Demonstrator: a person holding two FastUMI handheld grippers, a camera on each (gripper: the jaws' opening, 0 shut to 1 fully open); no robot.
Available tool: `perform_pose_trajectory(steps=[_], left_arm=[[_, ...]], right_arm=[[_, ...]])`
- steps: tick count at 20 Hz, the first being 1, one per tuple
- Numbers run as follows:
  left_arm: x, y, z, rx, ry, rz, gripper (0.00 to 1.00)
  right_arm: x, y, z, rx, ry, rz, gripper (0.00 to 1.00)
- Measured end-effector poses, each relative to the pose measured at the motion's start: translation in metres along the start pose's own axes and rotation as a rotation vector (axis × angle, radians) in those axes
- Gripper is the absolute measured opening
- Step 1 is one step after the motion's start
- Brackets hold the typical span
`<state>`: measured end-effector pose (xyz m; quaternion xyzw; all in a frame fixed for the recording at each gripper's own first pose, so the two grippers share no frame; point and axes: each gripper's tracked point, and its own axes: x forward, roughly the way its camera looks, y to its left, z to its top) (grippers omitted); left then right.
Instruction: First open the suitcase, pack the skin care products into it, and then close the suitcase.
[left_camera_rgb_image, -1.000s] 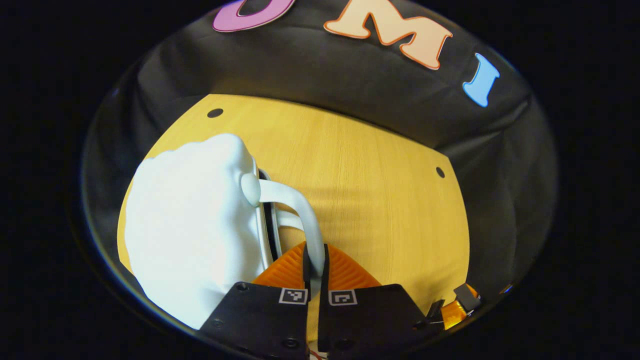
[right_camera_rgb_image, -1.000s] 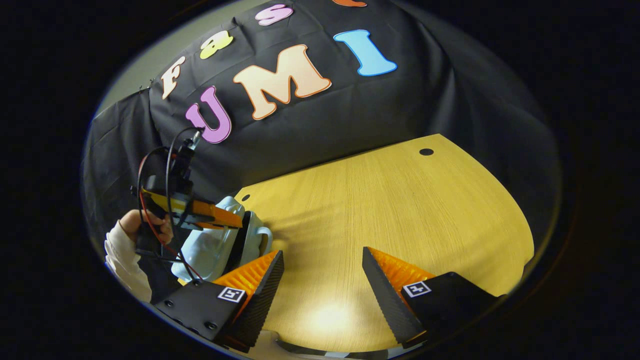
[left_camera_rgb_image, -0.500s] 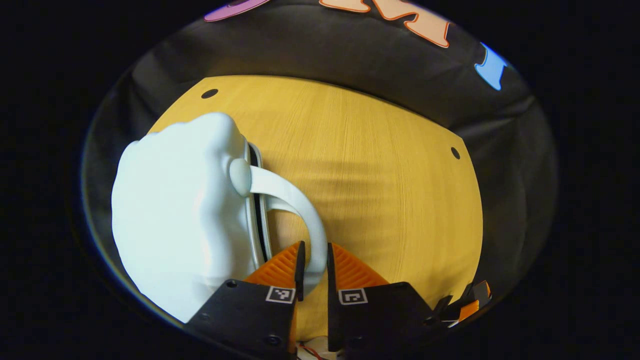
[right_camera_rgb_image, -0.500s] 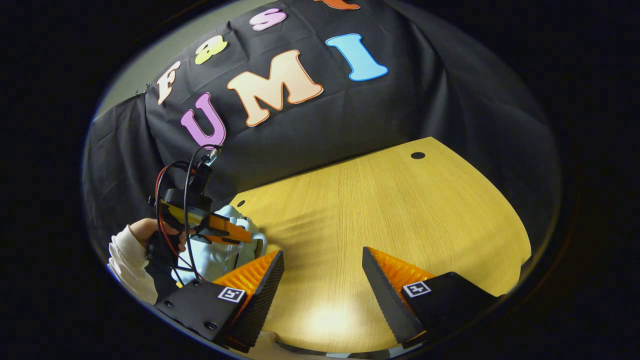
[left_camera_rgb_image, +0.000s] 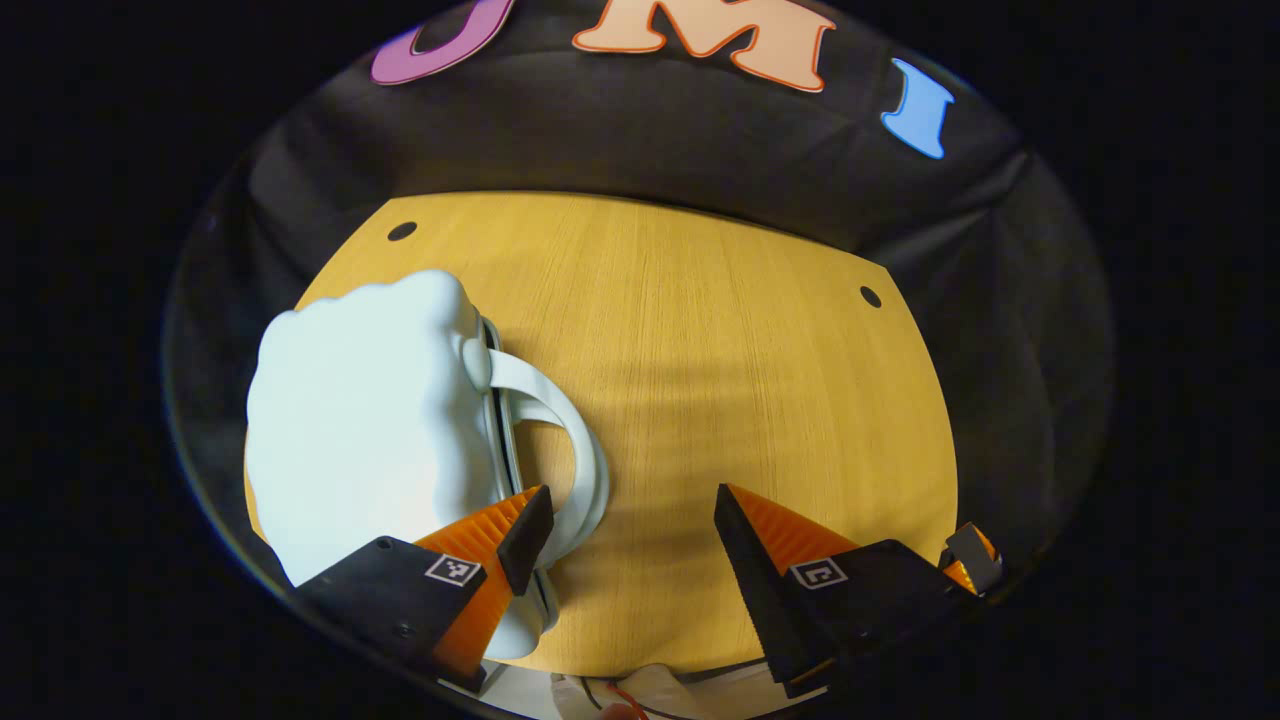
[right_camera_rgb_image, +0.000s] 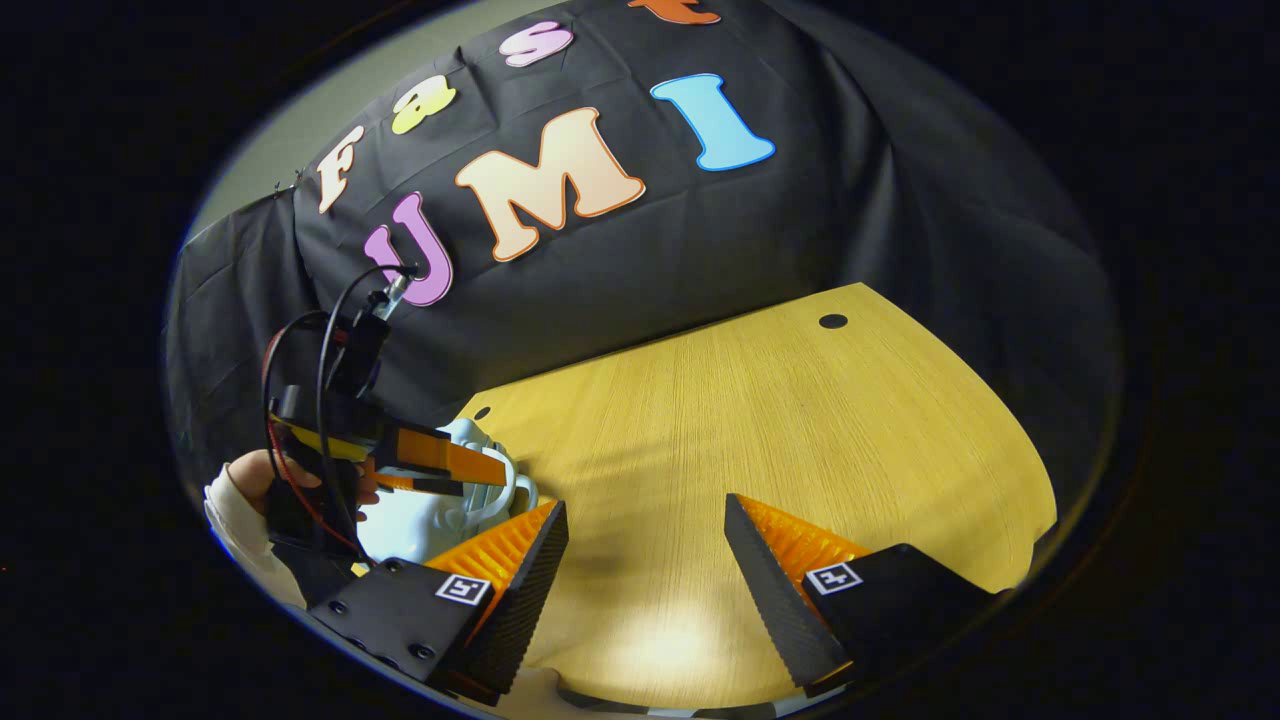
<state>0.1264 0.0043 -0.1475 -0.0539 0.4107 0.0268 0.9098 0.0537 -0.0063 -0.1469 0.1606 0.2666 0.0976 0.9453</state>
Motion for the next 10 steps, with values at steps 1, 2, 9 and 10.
perform_pose_trajectory(steps=[1, 2, 9, 10], left_arm=[[-0.006, -0.001, -0.002, 0.014, -0.007, 0.002, 0.96], [-0.012, -0.003, -0.005, 0.023, -0.014, 0.006, 0.96], [-0.029, -0.015, -0.034, 0.045, -0.021, -0.006, 0.95], [-0.031, -0.015, -0.036, 0.042, -0.026, -0.006, 0.96]], right_arm=[[-0.001, 0.001, 0.002, -0.003, -0.001, 0.005, 0.98], [-0.002, 0.002, 0.002, -0.006, -0.002, 0.009, 0.98], [-0.009, -0.002, 0.004, -0.028, -0.014, 0.014, 0.98], [-0.01, -0.002, 0.003, -0.031, -0.015, 0.017, 0.98]])
